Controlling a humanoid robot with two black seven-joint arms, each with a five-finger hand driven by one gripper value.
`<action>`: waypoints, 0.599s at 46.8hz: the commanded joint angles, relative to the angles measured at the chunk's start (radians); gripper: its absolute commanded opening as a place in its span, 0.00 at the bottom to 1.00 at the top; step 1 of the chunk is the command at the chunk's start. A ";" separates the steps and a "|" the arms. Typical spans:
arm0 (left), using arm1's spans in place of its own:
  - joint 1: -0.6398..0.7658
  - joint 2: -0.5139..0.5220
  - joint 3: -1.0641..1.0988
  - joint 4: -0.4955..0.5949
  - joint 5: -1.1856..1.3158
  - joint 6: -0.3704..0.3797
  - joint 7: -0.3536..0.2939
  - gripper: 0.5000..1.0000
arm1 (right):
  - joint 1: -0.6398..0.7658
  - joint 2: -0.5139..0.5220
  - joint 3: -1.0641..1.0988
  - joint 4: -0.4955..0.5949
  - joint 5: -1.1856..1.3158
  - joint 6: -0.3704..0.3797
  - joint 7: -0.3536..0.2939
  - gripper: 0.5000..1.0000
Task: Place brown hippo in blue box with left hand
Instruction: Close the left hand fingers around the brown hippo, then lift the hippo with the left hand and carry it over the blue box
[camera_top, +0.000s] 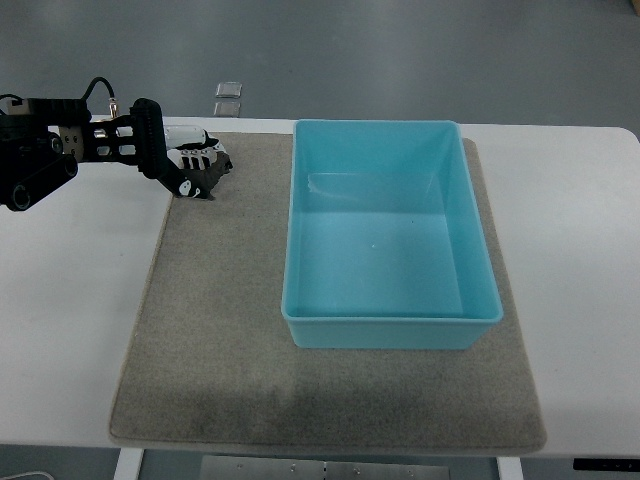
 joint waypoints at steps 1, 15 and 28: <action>-0.004 0.000 -0.002 0.000 -0.002 0.017 -0.001 0.00 | 0.000 0.000 0.000 0.000 0.000 0.000 0.000 0.87; -0.056 -0.003 -0.009 -0.005 -0.005 0.078 -0.001 0.00 | 0.000 0.000 0.000 0.000 0.001 0.000 0.000 0.87; -0.124 -0.037 -0.014 -0.012 -0.015 0.089 -0.004 0.00 | 0.000 0.000 0.000 0.000 0.000 0.000 0.001 0.87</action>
